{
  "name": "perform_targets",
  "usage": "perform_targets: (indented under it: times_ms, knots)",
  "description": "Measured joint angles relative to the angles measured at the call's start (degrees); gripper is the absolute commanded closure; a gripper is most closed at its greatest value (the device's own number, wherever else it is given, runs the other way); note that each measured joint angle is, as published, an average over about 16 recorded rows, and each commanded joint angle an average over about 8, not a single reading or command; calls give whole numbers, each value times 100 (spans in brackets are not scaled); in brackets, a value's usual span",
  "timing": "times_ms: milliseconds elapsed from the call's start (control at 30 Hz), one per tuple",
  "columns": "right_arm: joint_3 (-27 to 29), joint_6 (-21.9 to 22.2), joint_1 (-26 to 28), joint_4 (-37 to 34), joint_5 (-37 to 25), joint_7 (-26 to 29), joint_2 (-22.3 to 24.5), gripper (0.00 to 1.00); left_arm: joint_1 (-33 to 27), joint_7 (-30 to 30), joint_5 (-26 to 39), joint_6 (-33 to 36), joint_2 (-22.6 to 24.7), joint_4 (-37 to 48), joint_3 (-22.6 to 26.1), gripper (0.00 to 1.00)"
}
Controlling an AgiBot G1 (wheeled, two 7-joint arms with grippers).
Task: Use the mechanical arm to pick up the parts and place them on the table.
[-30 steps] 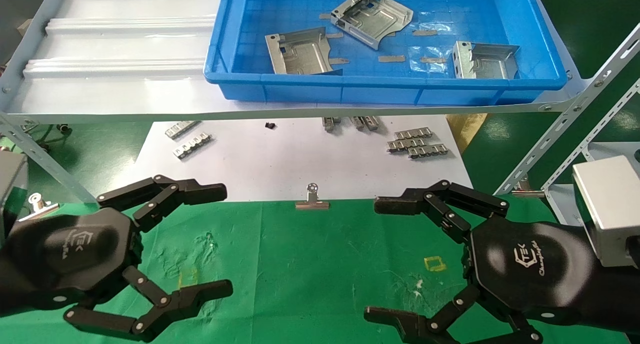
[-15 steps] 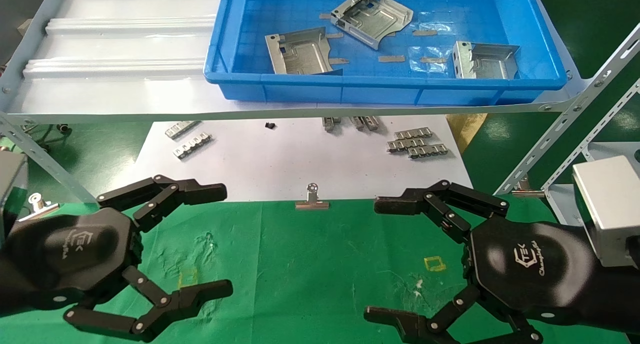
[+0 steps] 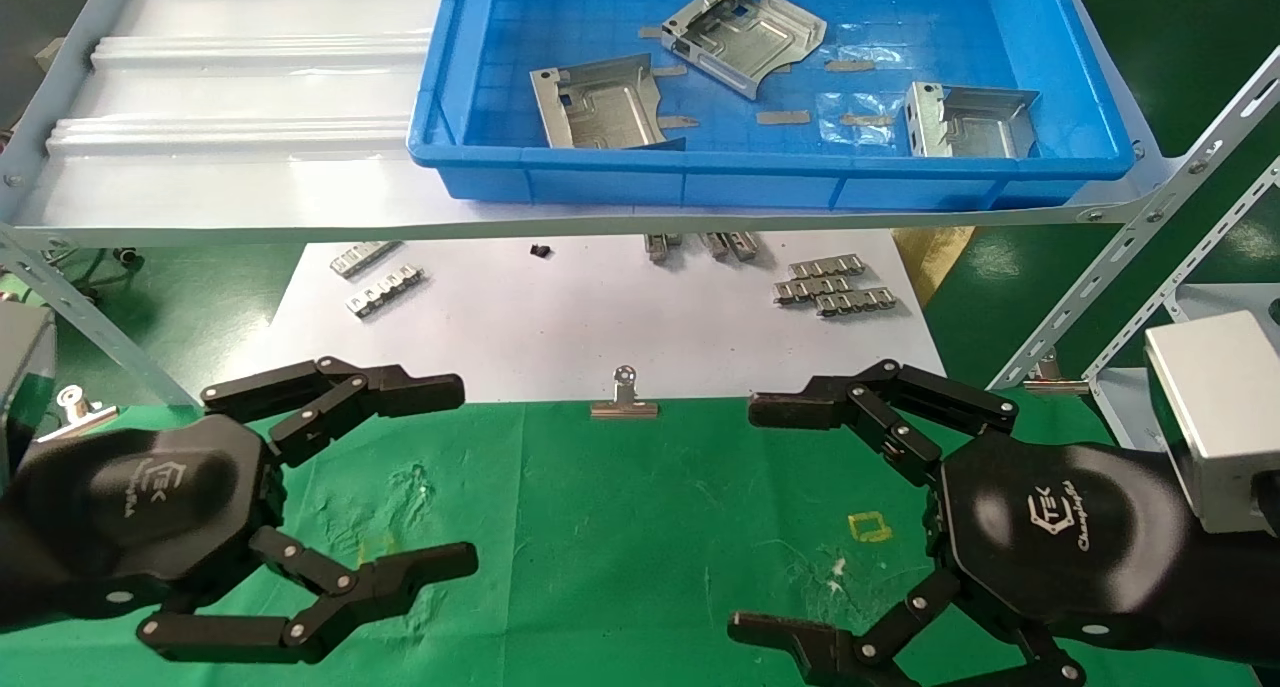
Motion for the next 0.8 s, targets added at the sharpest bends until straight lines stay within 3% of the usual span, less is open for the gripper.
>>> perform_targets:
  times_ms: [800]
  knots:
    - [0,0,0,0,0,0,0,0,0,0,0,0,0,0,0,100]
